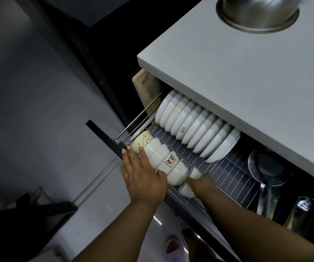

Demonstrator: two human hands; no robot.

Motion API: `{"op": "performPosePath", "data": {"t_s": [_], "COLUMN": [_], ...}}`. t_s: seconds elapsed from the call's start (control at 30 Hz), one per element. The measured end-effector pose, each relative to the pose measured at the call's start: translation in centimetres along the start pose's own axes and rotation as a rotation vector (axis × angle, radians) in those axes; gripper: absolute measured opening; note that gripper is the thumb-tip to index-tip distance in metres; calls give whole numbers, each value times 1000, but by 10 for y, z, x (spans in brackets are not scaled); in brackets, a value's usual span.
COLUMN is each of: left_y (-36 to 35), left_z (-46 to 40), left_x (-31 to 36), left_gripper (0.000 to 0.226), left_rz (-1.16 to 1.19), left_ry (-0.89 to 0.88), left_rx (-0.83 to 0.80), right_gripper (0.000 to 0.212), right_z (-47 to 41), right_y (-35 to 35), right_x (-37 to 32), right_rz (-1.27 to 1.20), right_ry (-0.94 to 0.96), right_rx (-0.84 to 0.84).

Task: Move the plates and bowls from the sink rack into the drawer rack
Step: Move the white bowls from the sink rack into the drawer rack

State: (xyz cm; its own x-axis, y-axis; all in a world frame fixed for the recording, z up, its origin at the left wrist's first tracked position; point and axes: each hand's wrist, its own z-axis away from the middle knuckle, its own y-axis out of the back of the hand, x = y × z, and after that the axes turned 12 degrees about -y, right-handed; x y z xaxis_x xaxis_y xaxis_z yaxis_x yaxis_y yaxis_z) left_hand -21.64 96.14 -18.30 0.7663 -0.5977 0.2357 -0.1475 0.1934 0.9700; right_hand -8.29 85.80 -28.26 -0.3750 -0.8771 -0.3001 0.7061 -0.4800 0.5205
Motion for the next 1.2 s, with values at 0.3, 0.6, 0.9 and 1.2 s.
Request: {"op": "performPosePath", "data": {"t_s": [0.3, 0.6, 0.9, 1.2], "left_y": [-5, -1, 15, 42], "left_z": [0, 0, -2, 26], "left_x": [-3, -2, 3, 70], "left_gripper": [79, 77, 75, 51], "left_rz": [-1, 6, -66, 90], "left_ry": [-5, 0, 19, -196], "left_rx": [26, 28, -186, -207], "right_gripper": [85, 77, 27, 19], "right_z": [-9, -4, 47, 111], "right_y": [-22, -8, 56, 154], "right_x": [-13, -8, 8, 62], "right_rz": [-9, -16, -104, -324], "right_ry": [-78, -54, 204, 291], "right_rx": [-29, -115, -131, 125]}}
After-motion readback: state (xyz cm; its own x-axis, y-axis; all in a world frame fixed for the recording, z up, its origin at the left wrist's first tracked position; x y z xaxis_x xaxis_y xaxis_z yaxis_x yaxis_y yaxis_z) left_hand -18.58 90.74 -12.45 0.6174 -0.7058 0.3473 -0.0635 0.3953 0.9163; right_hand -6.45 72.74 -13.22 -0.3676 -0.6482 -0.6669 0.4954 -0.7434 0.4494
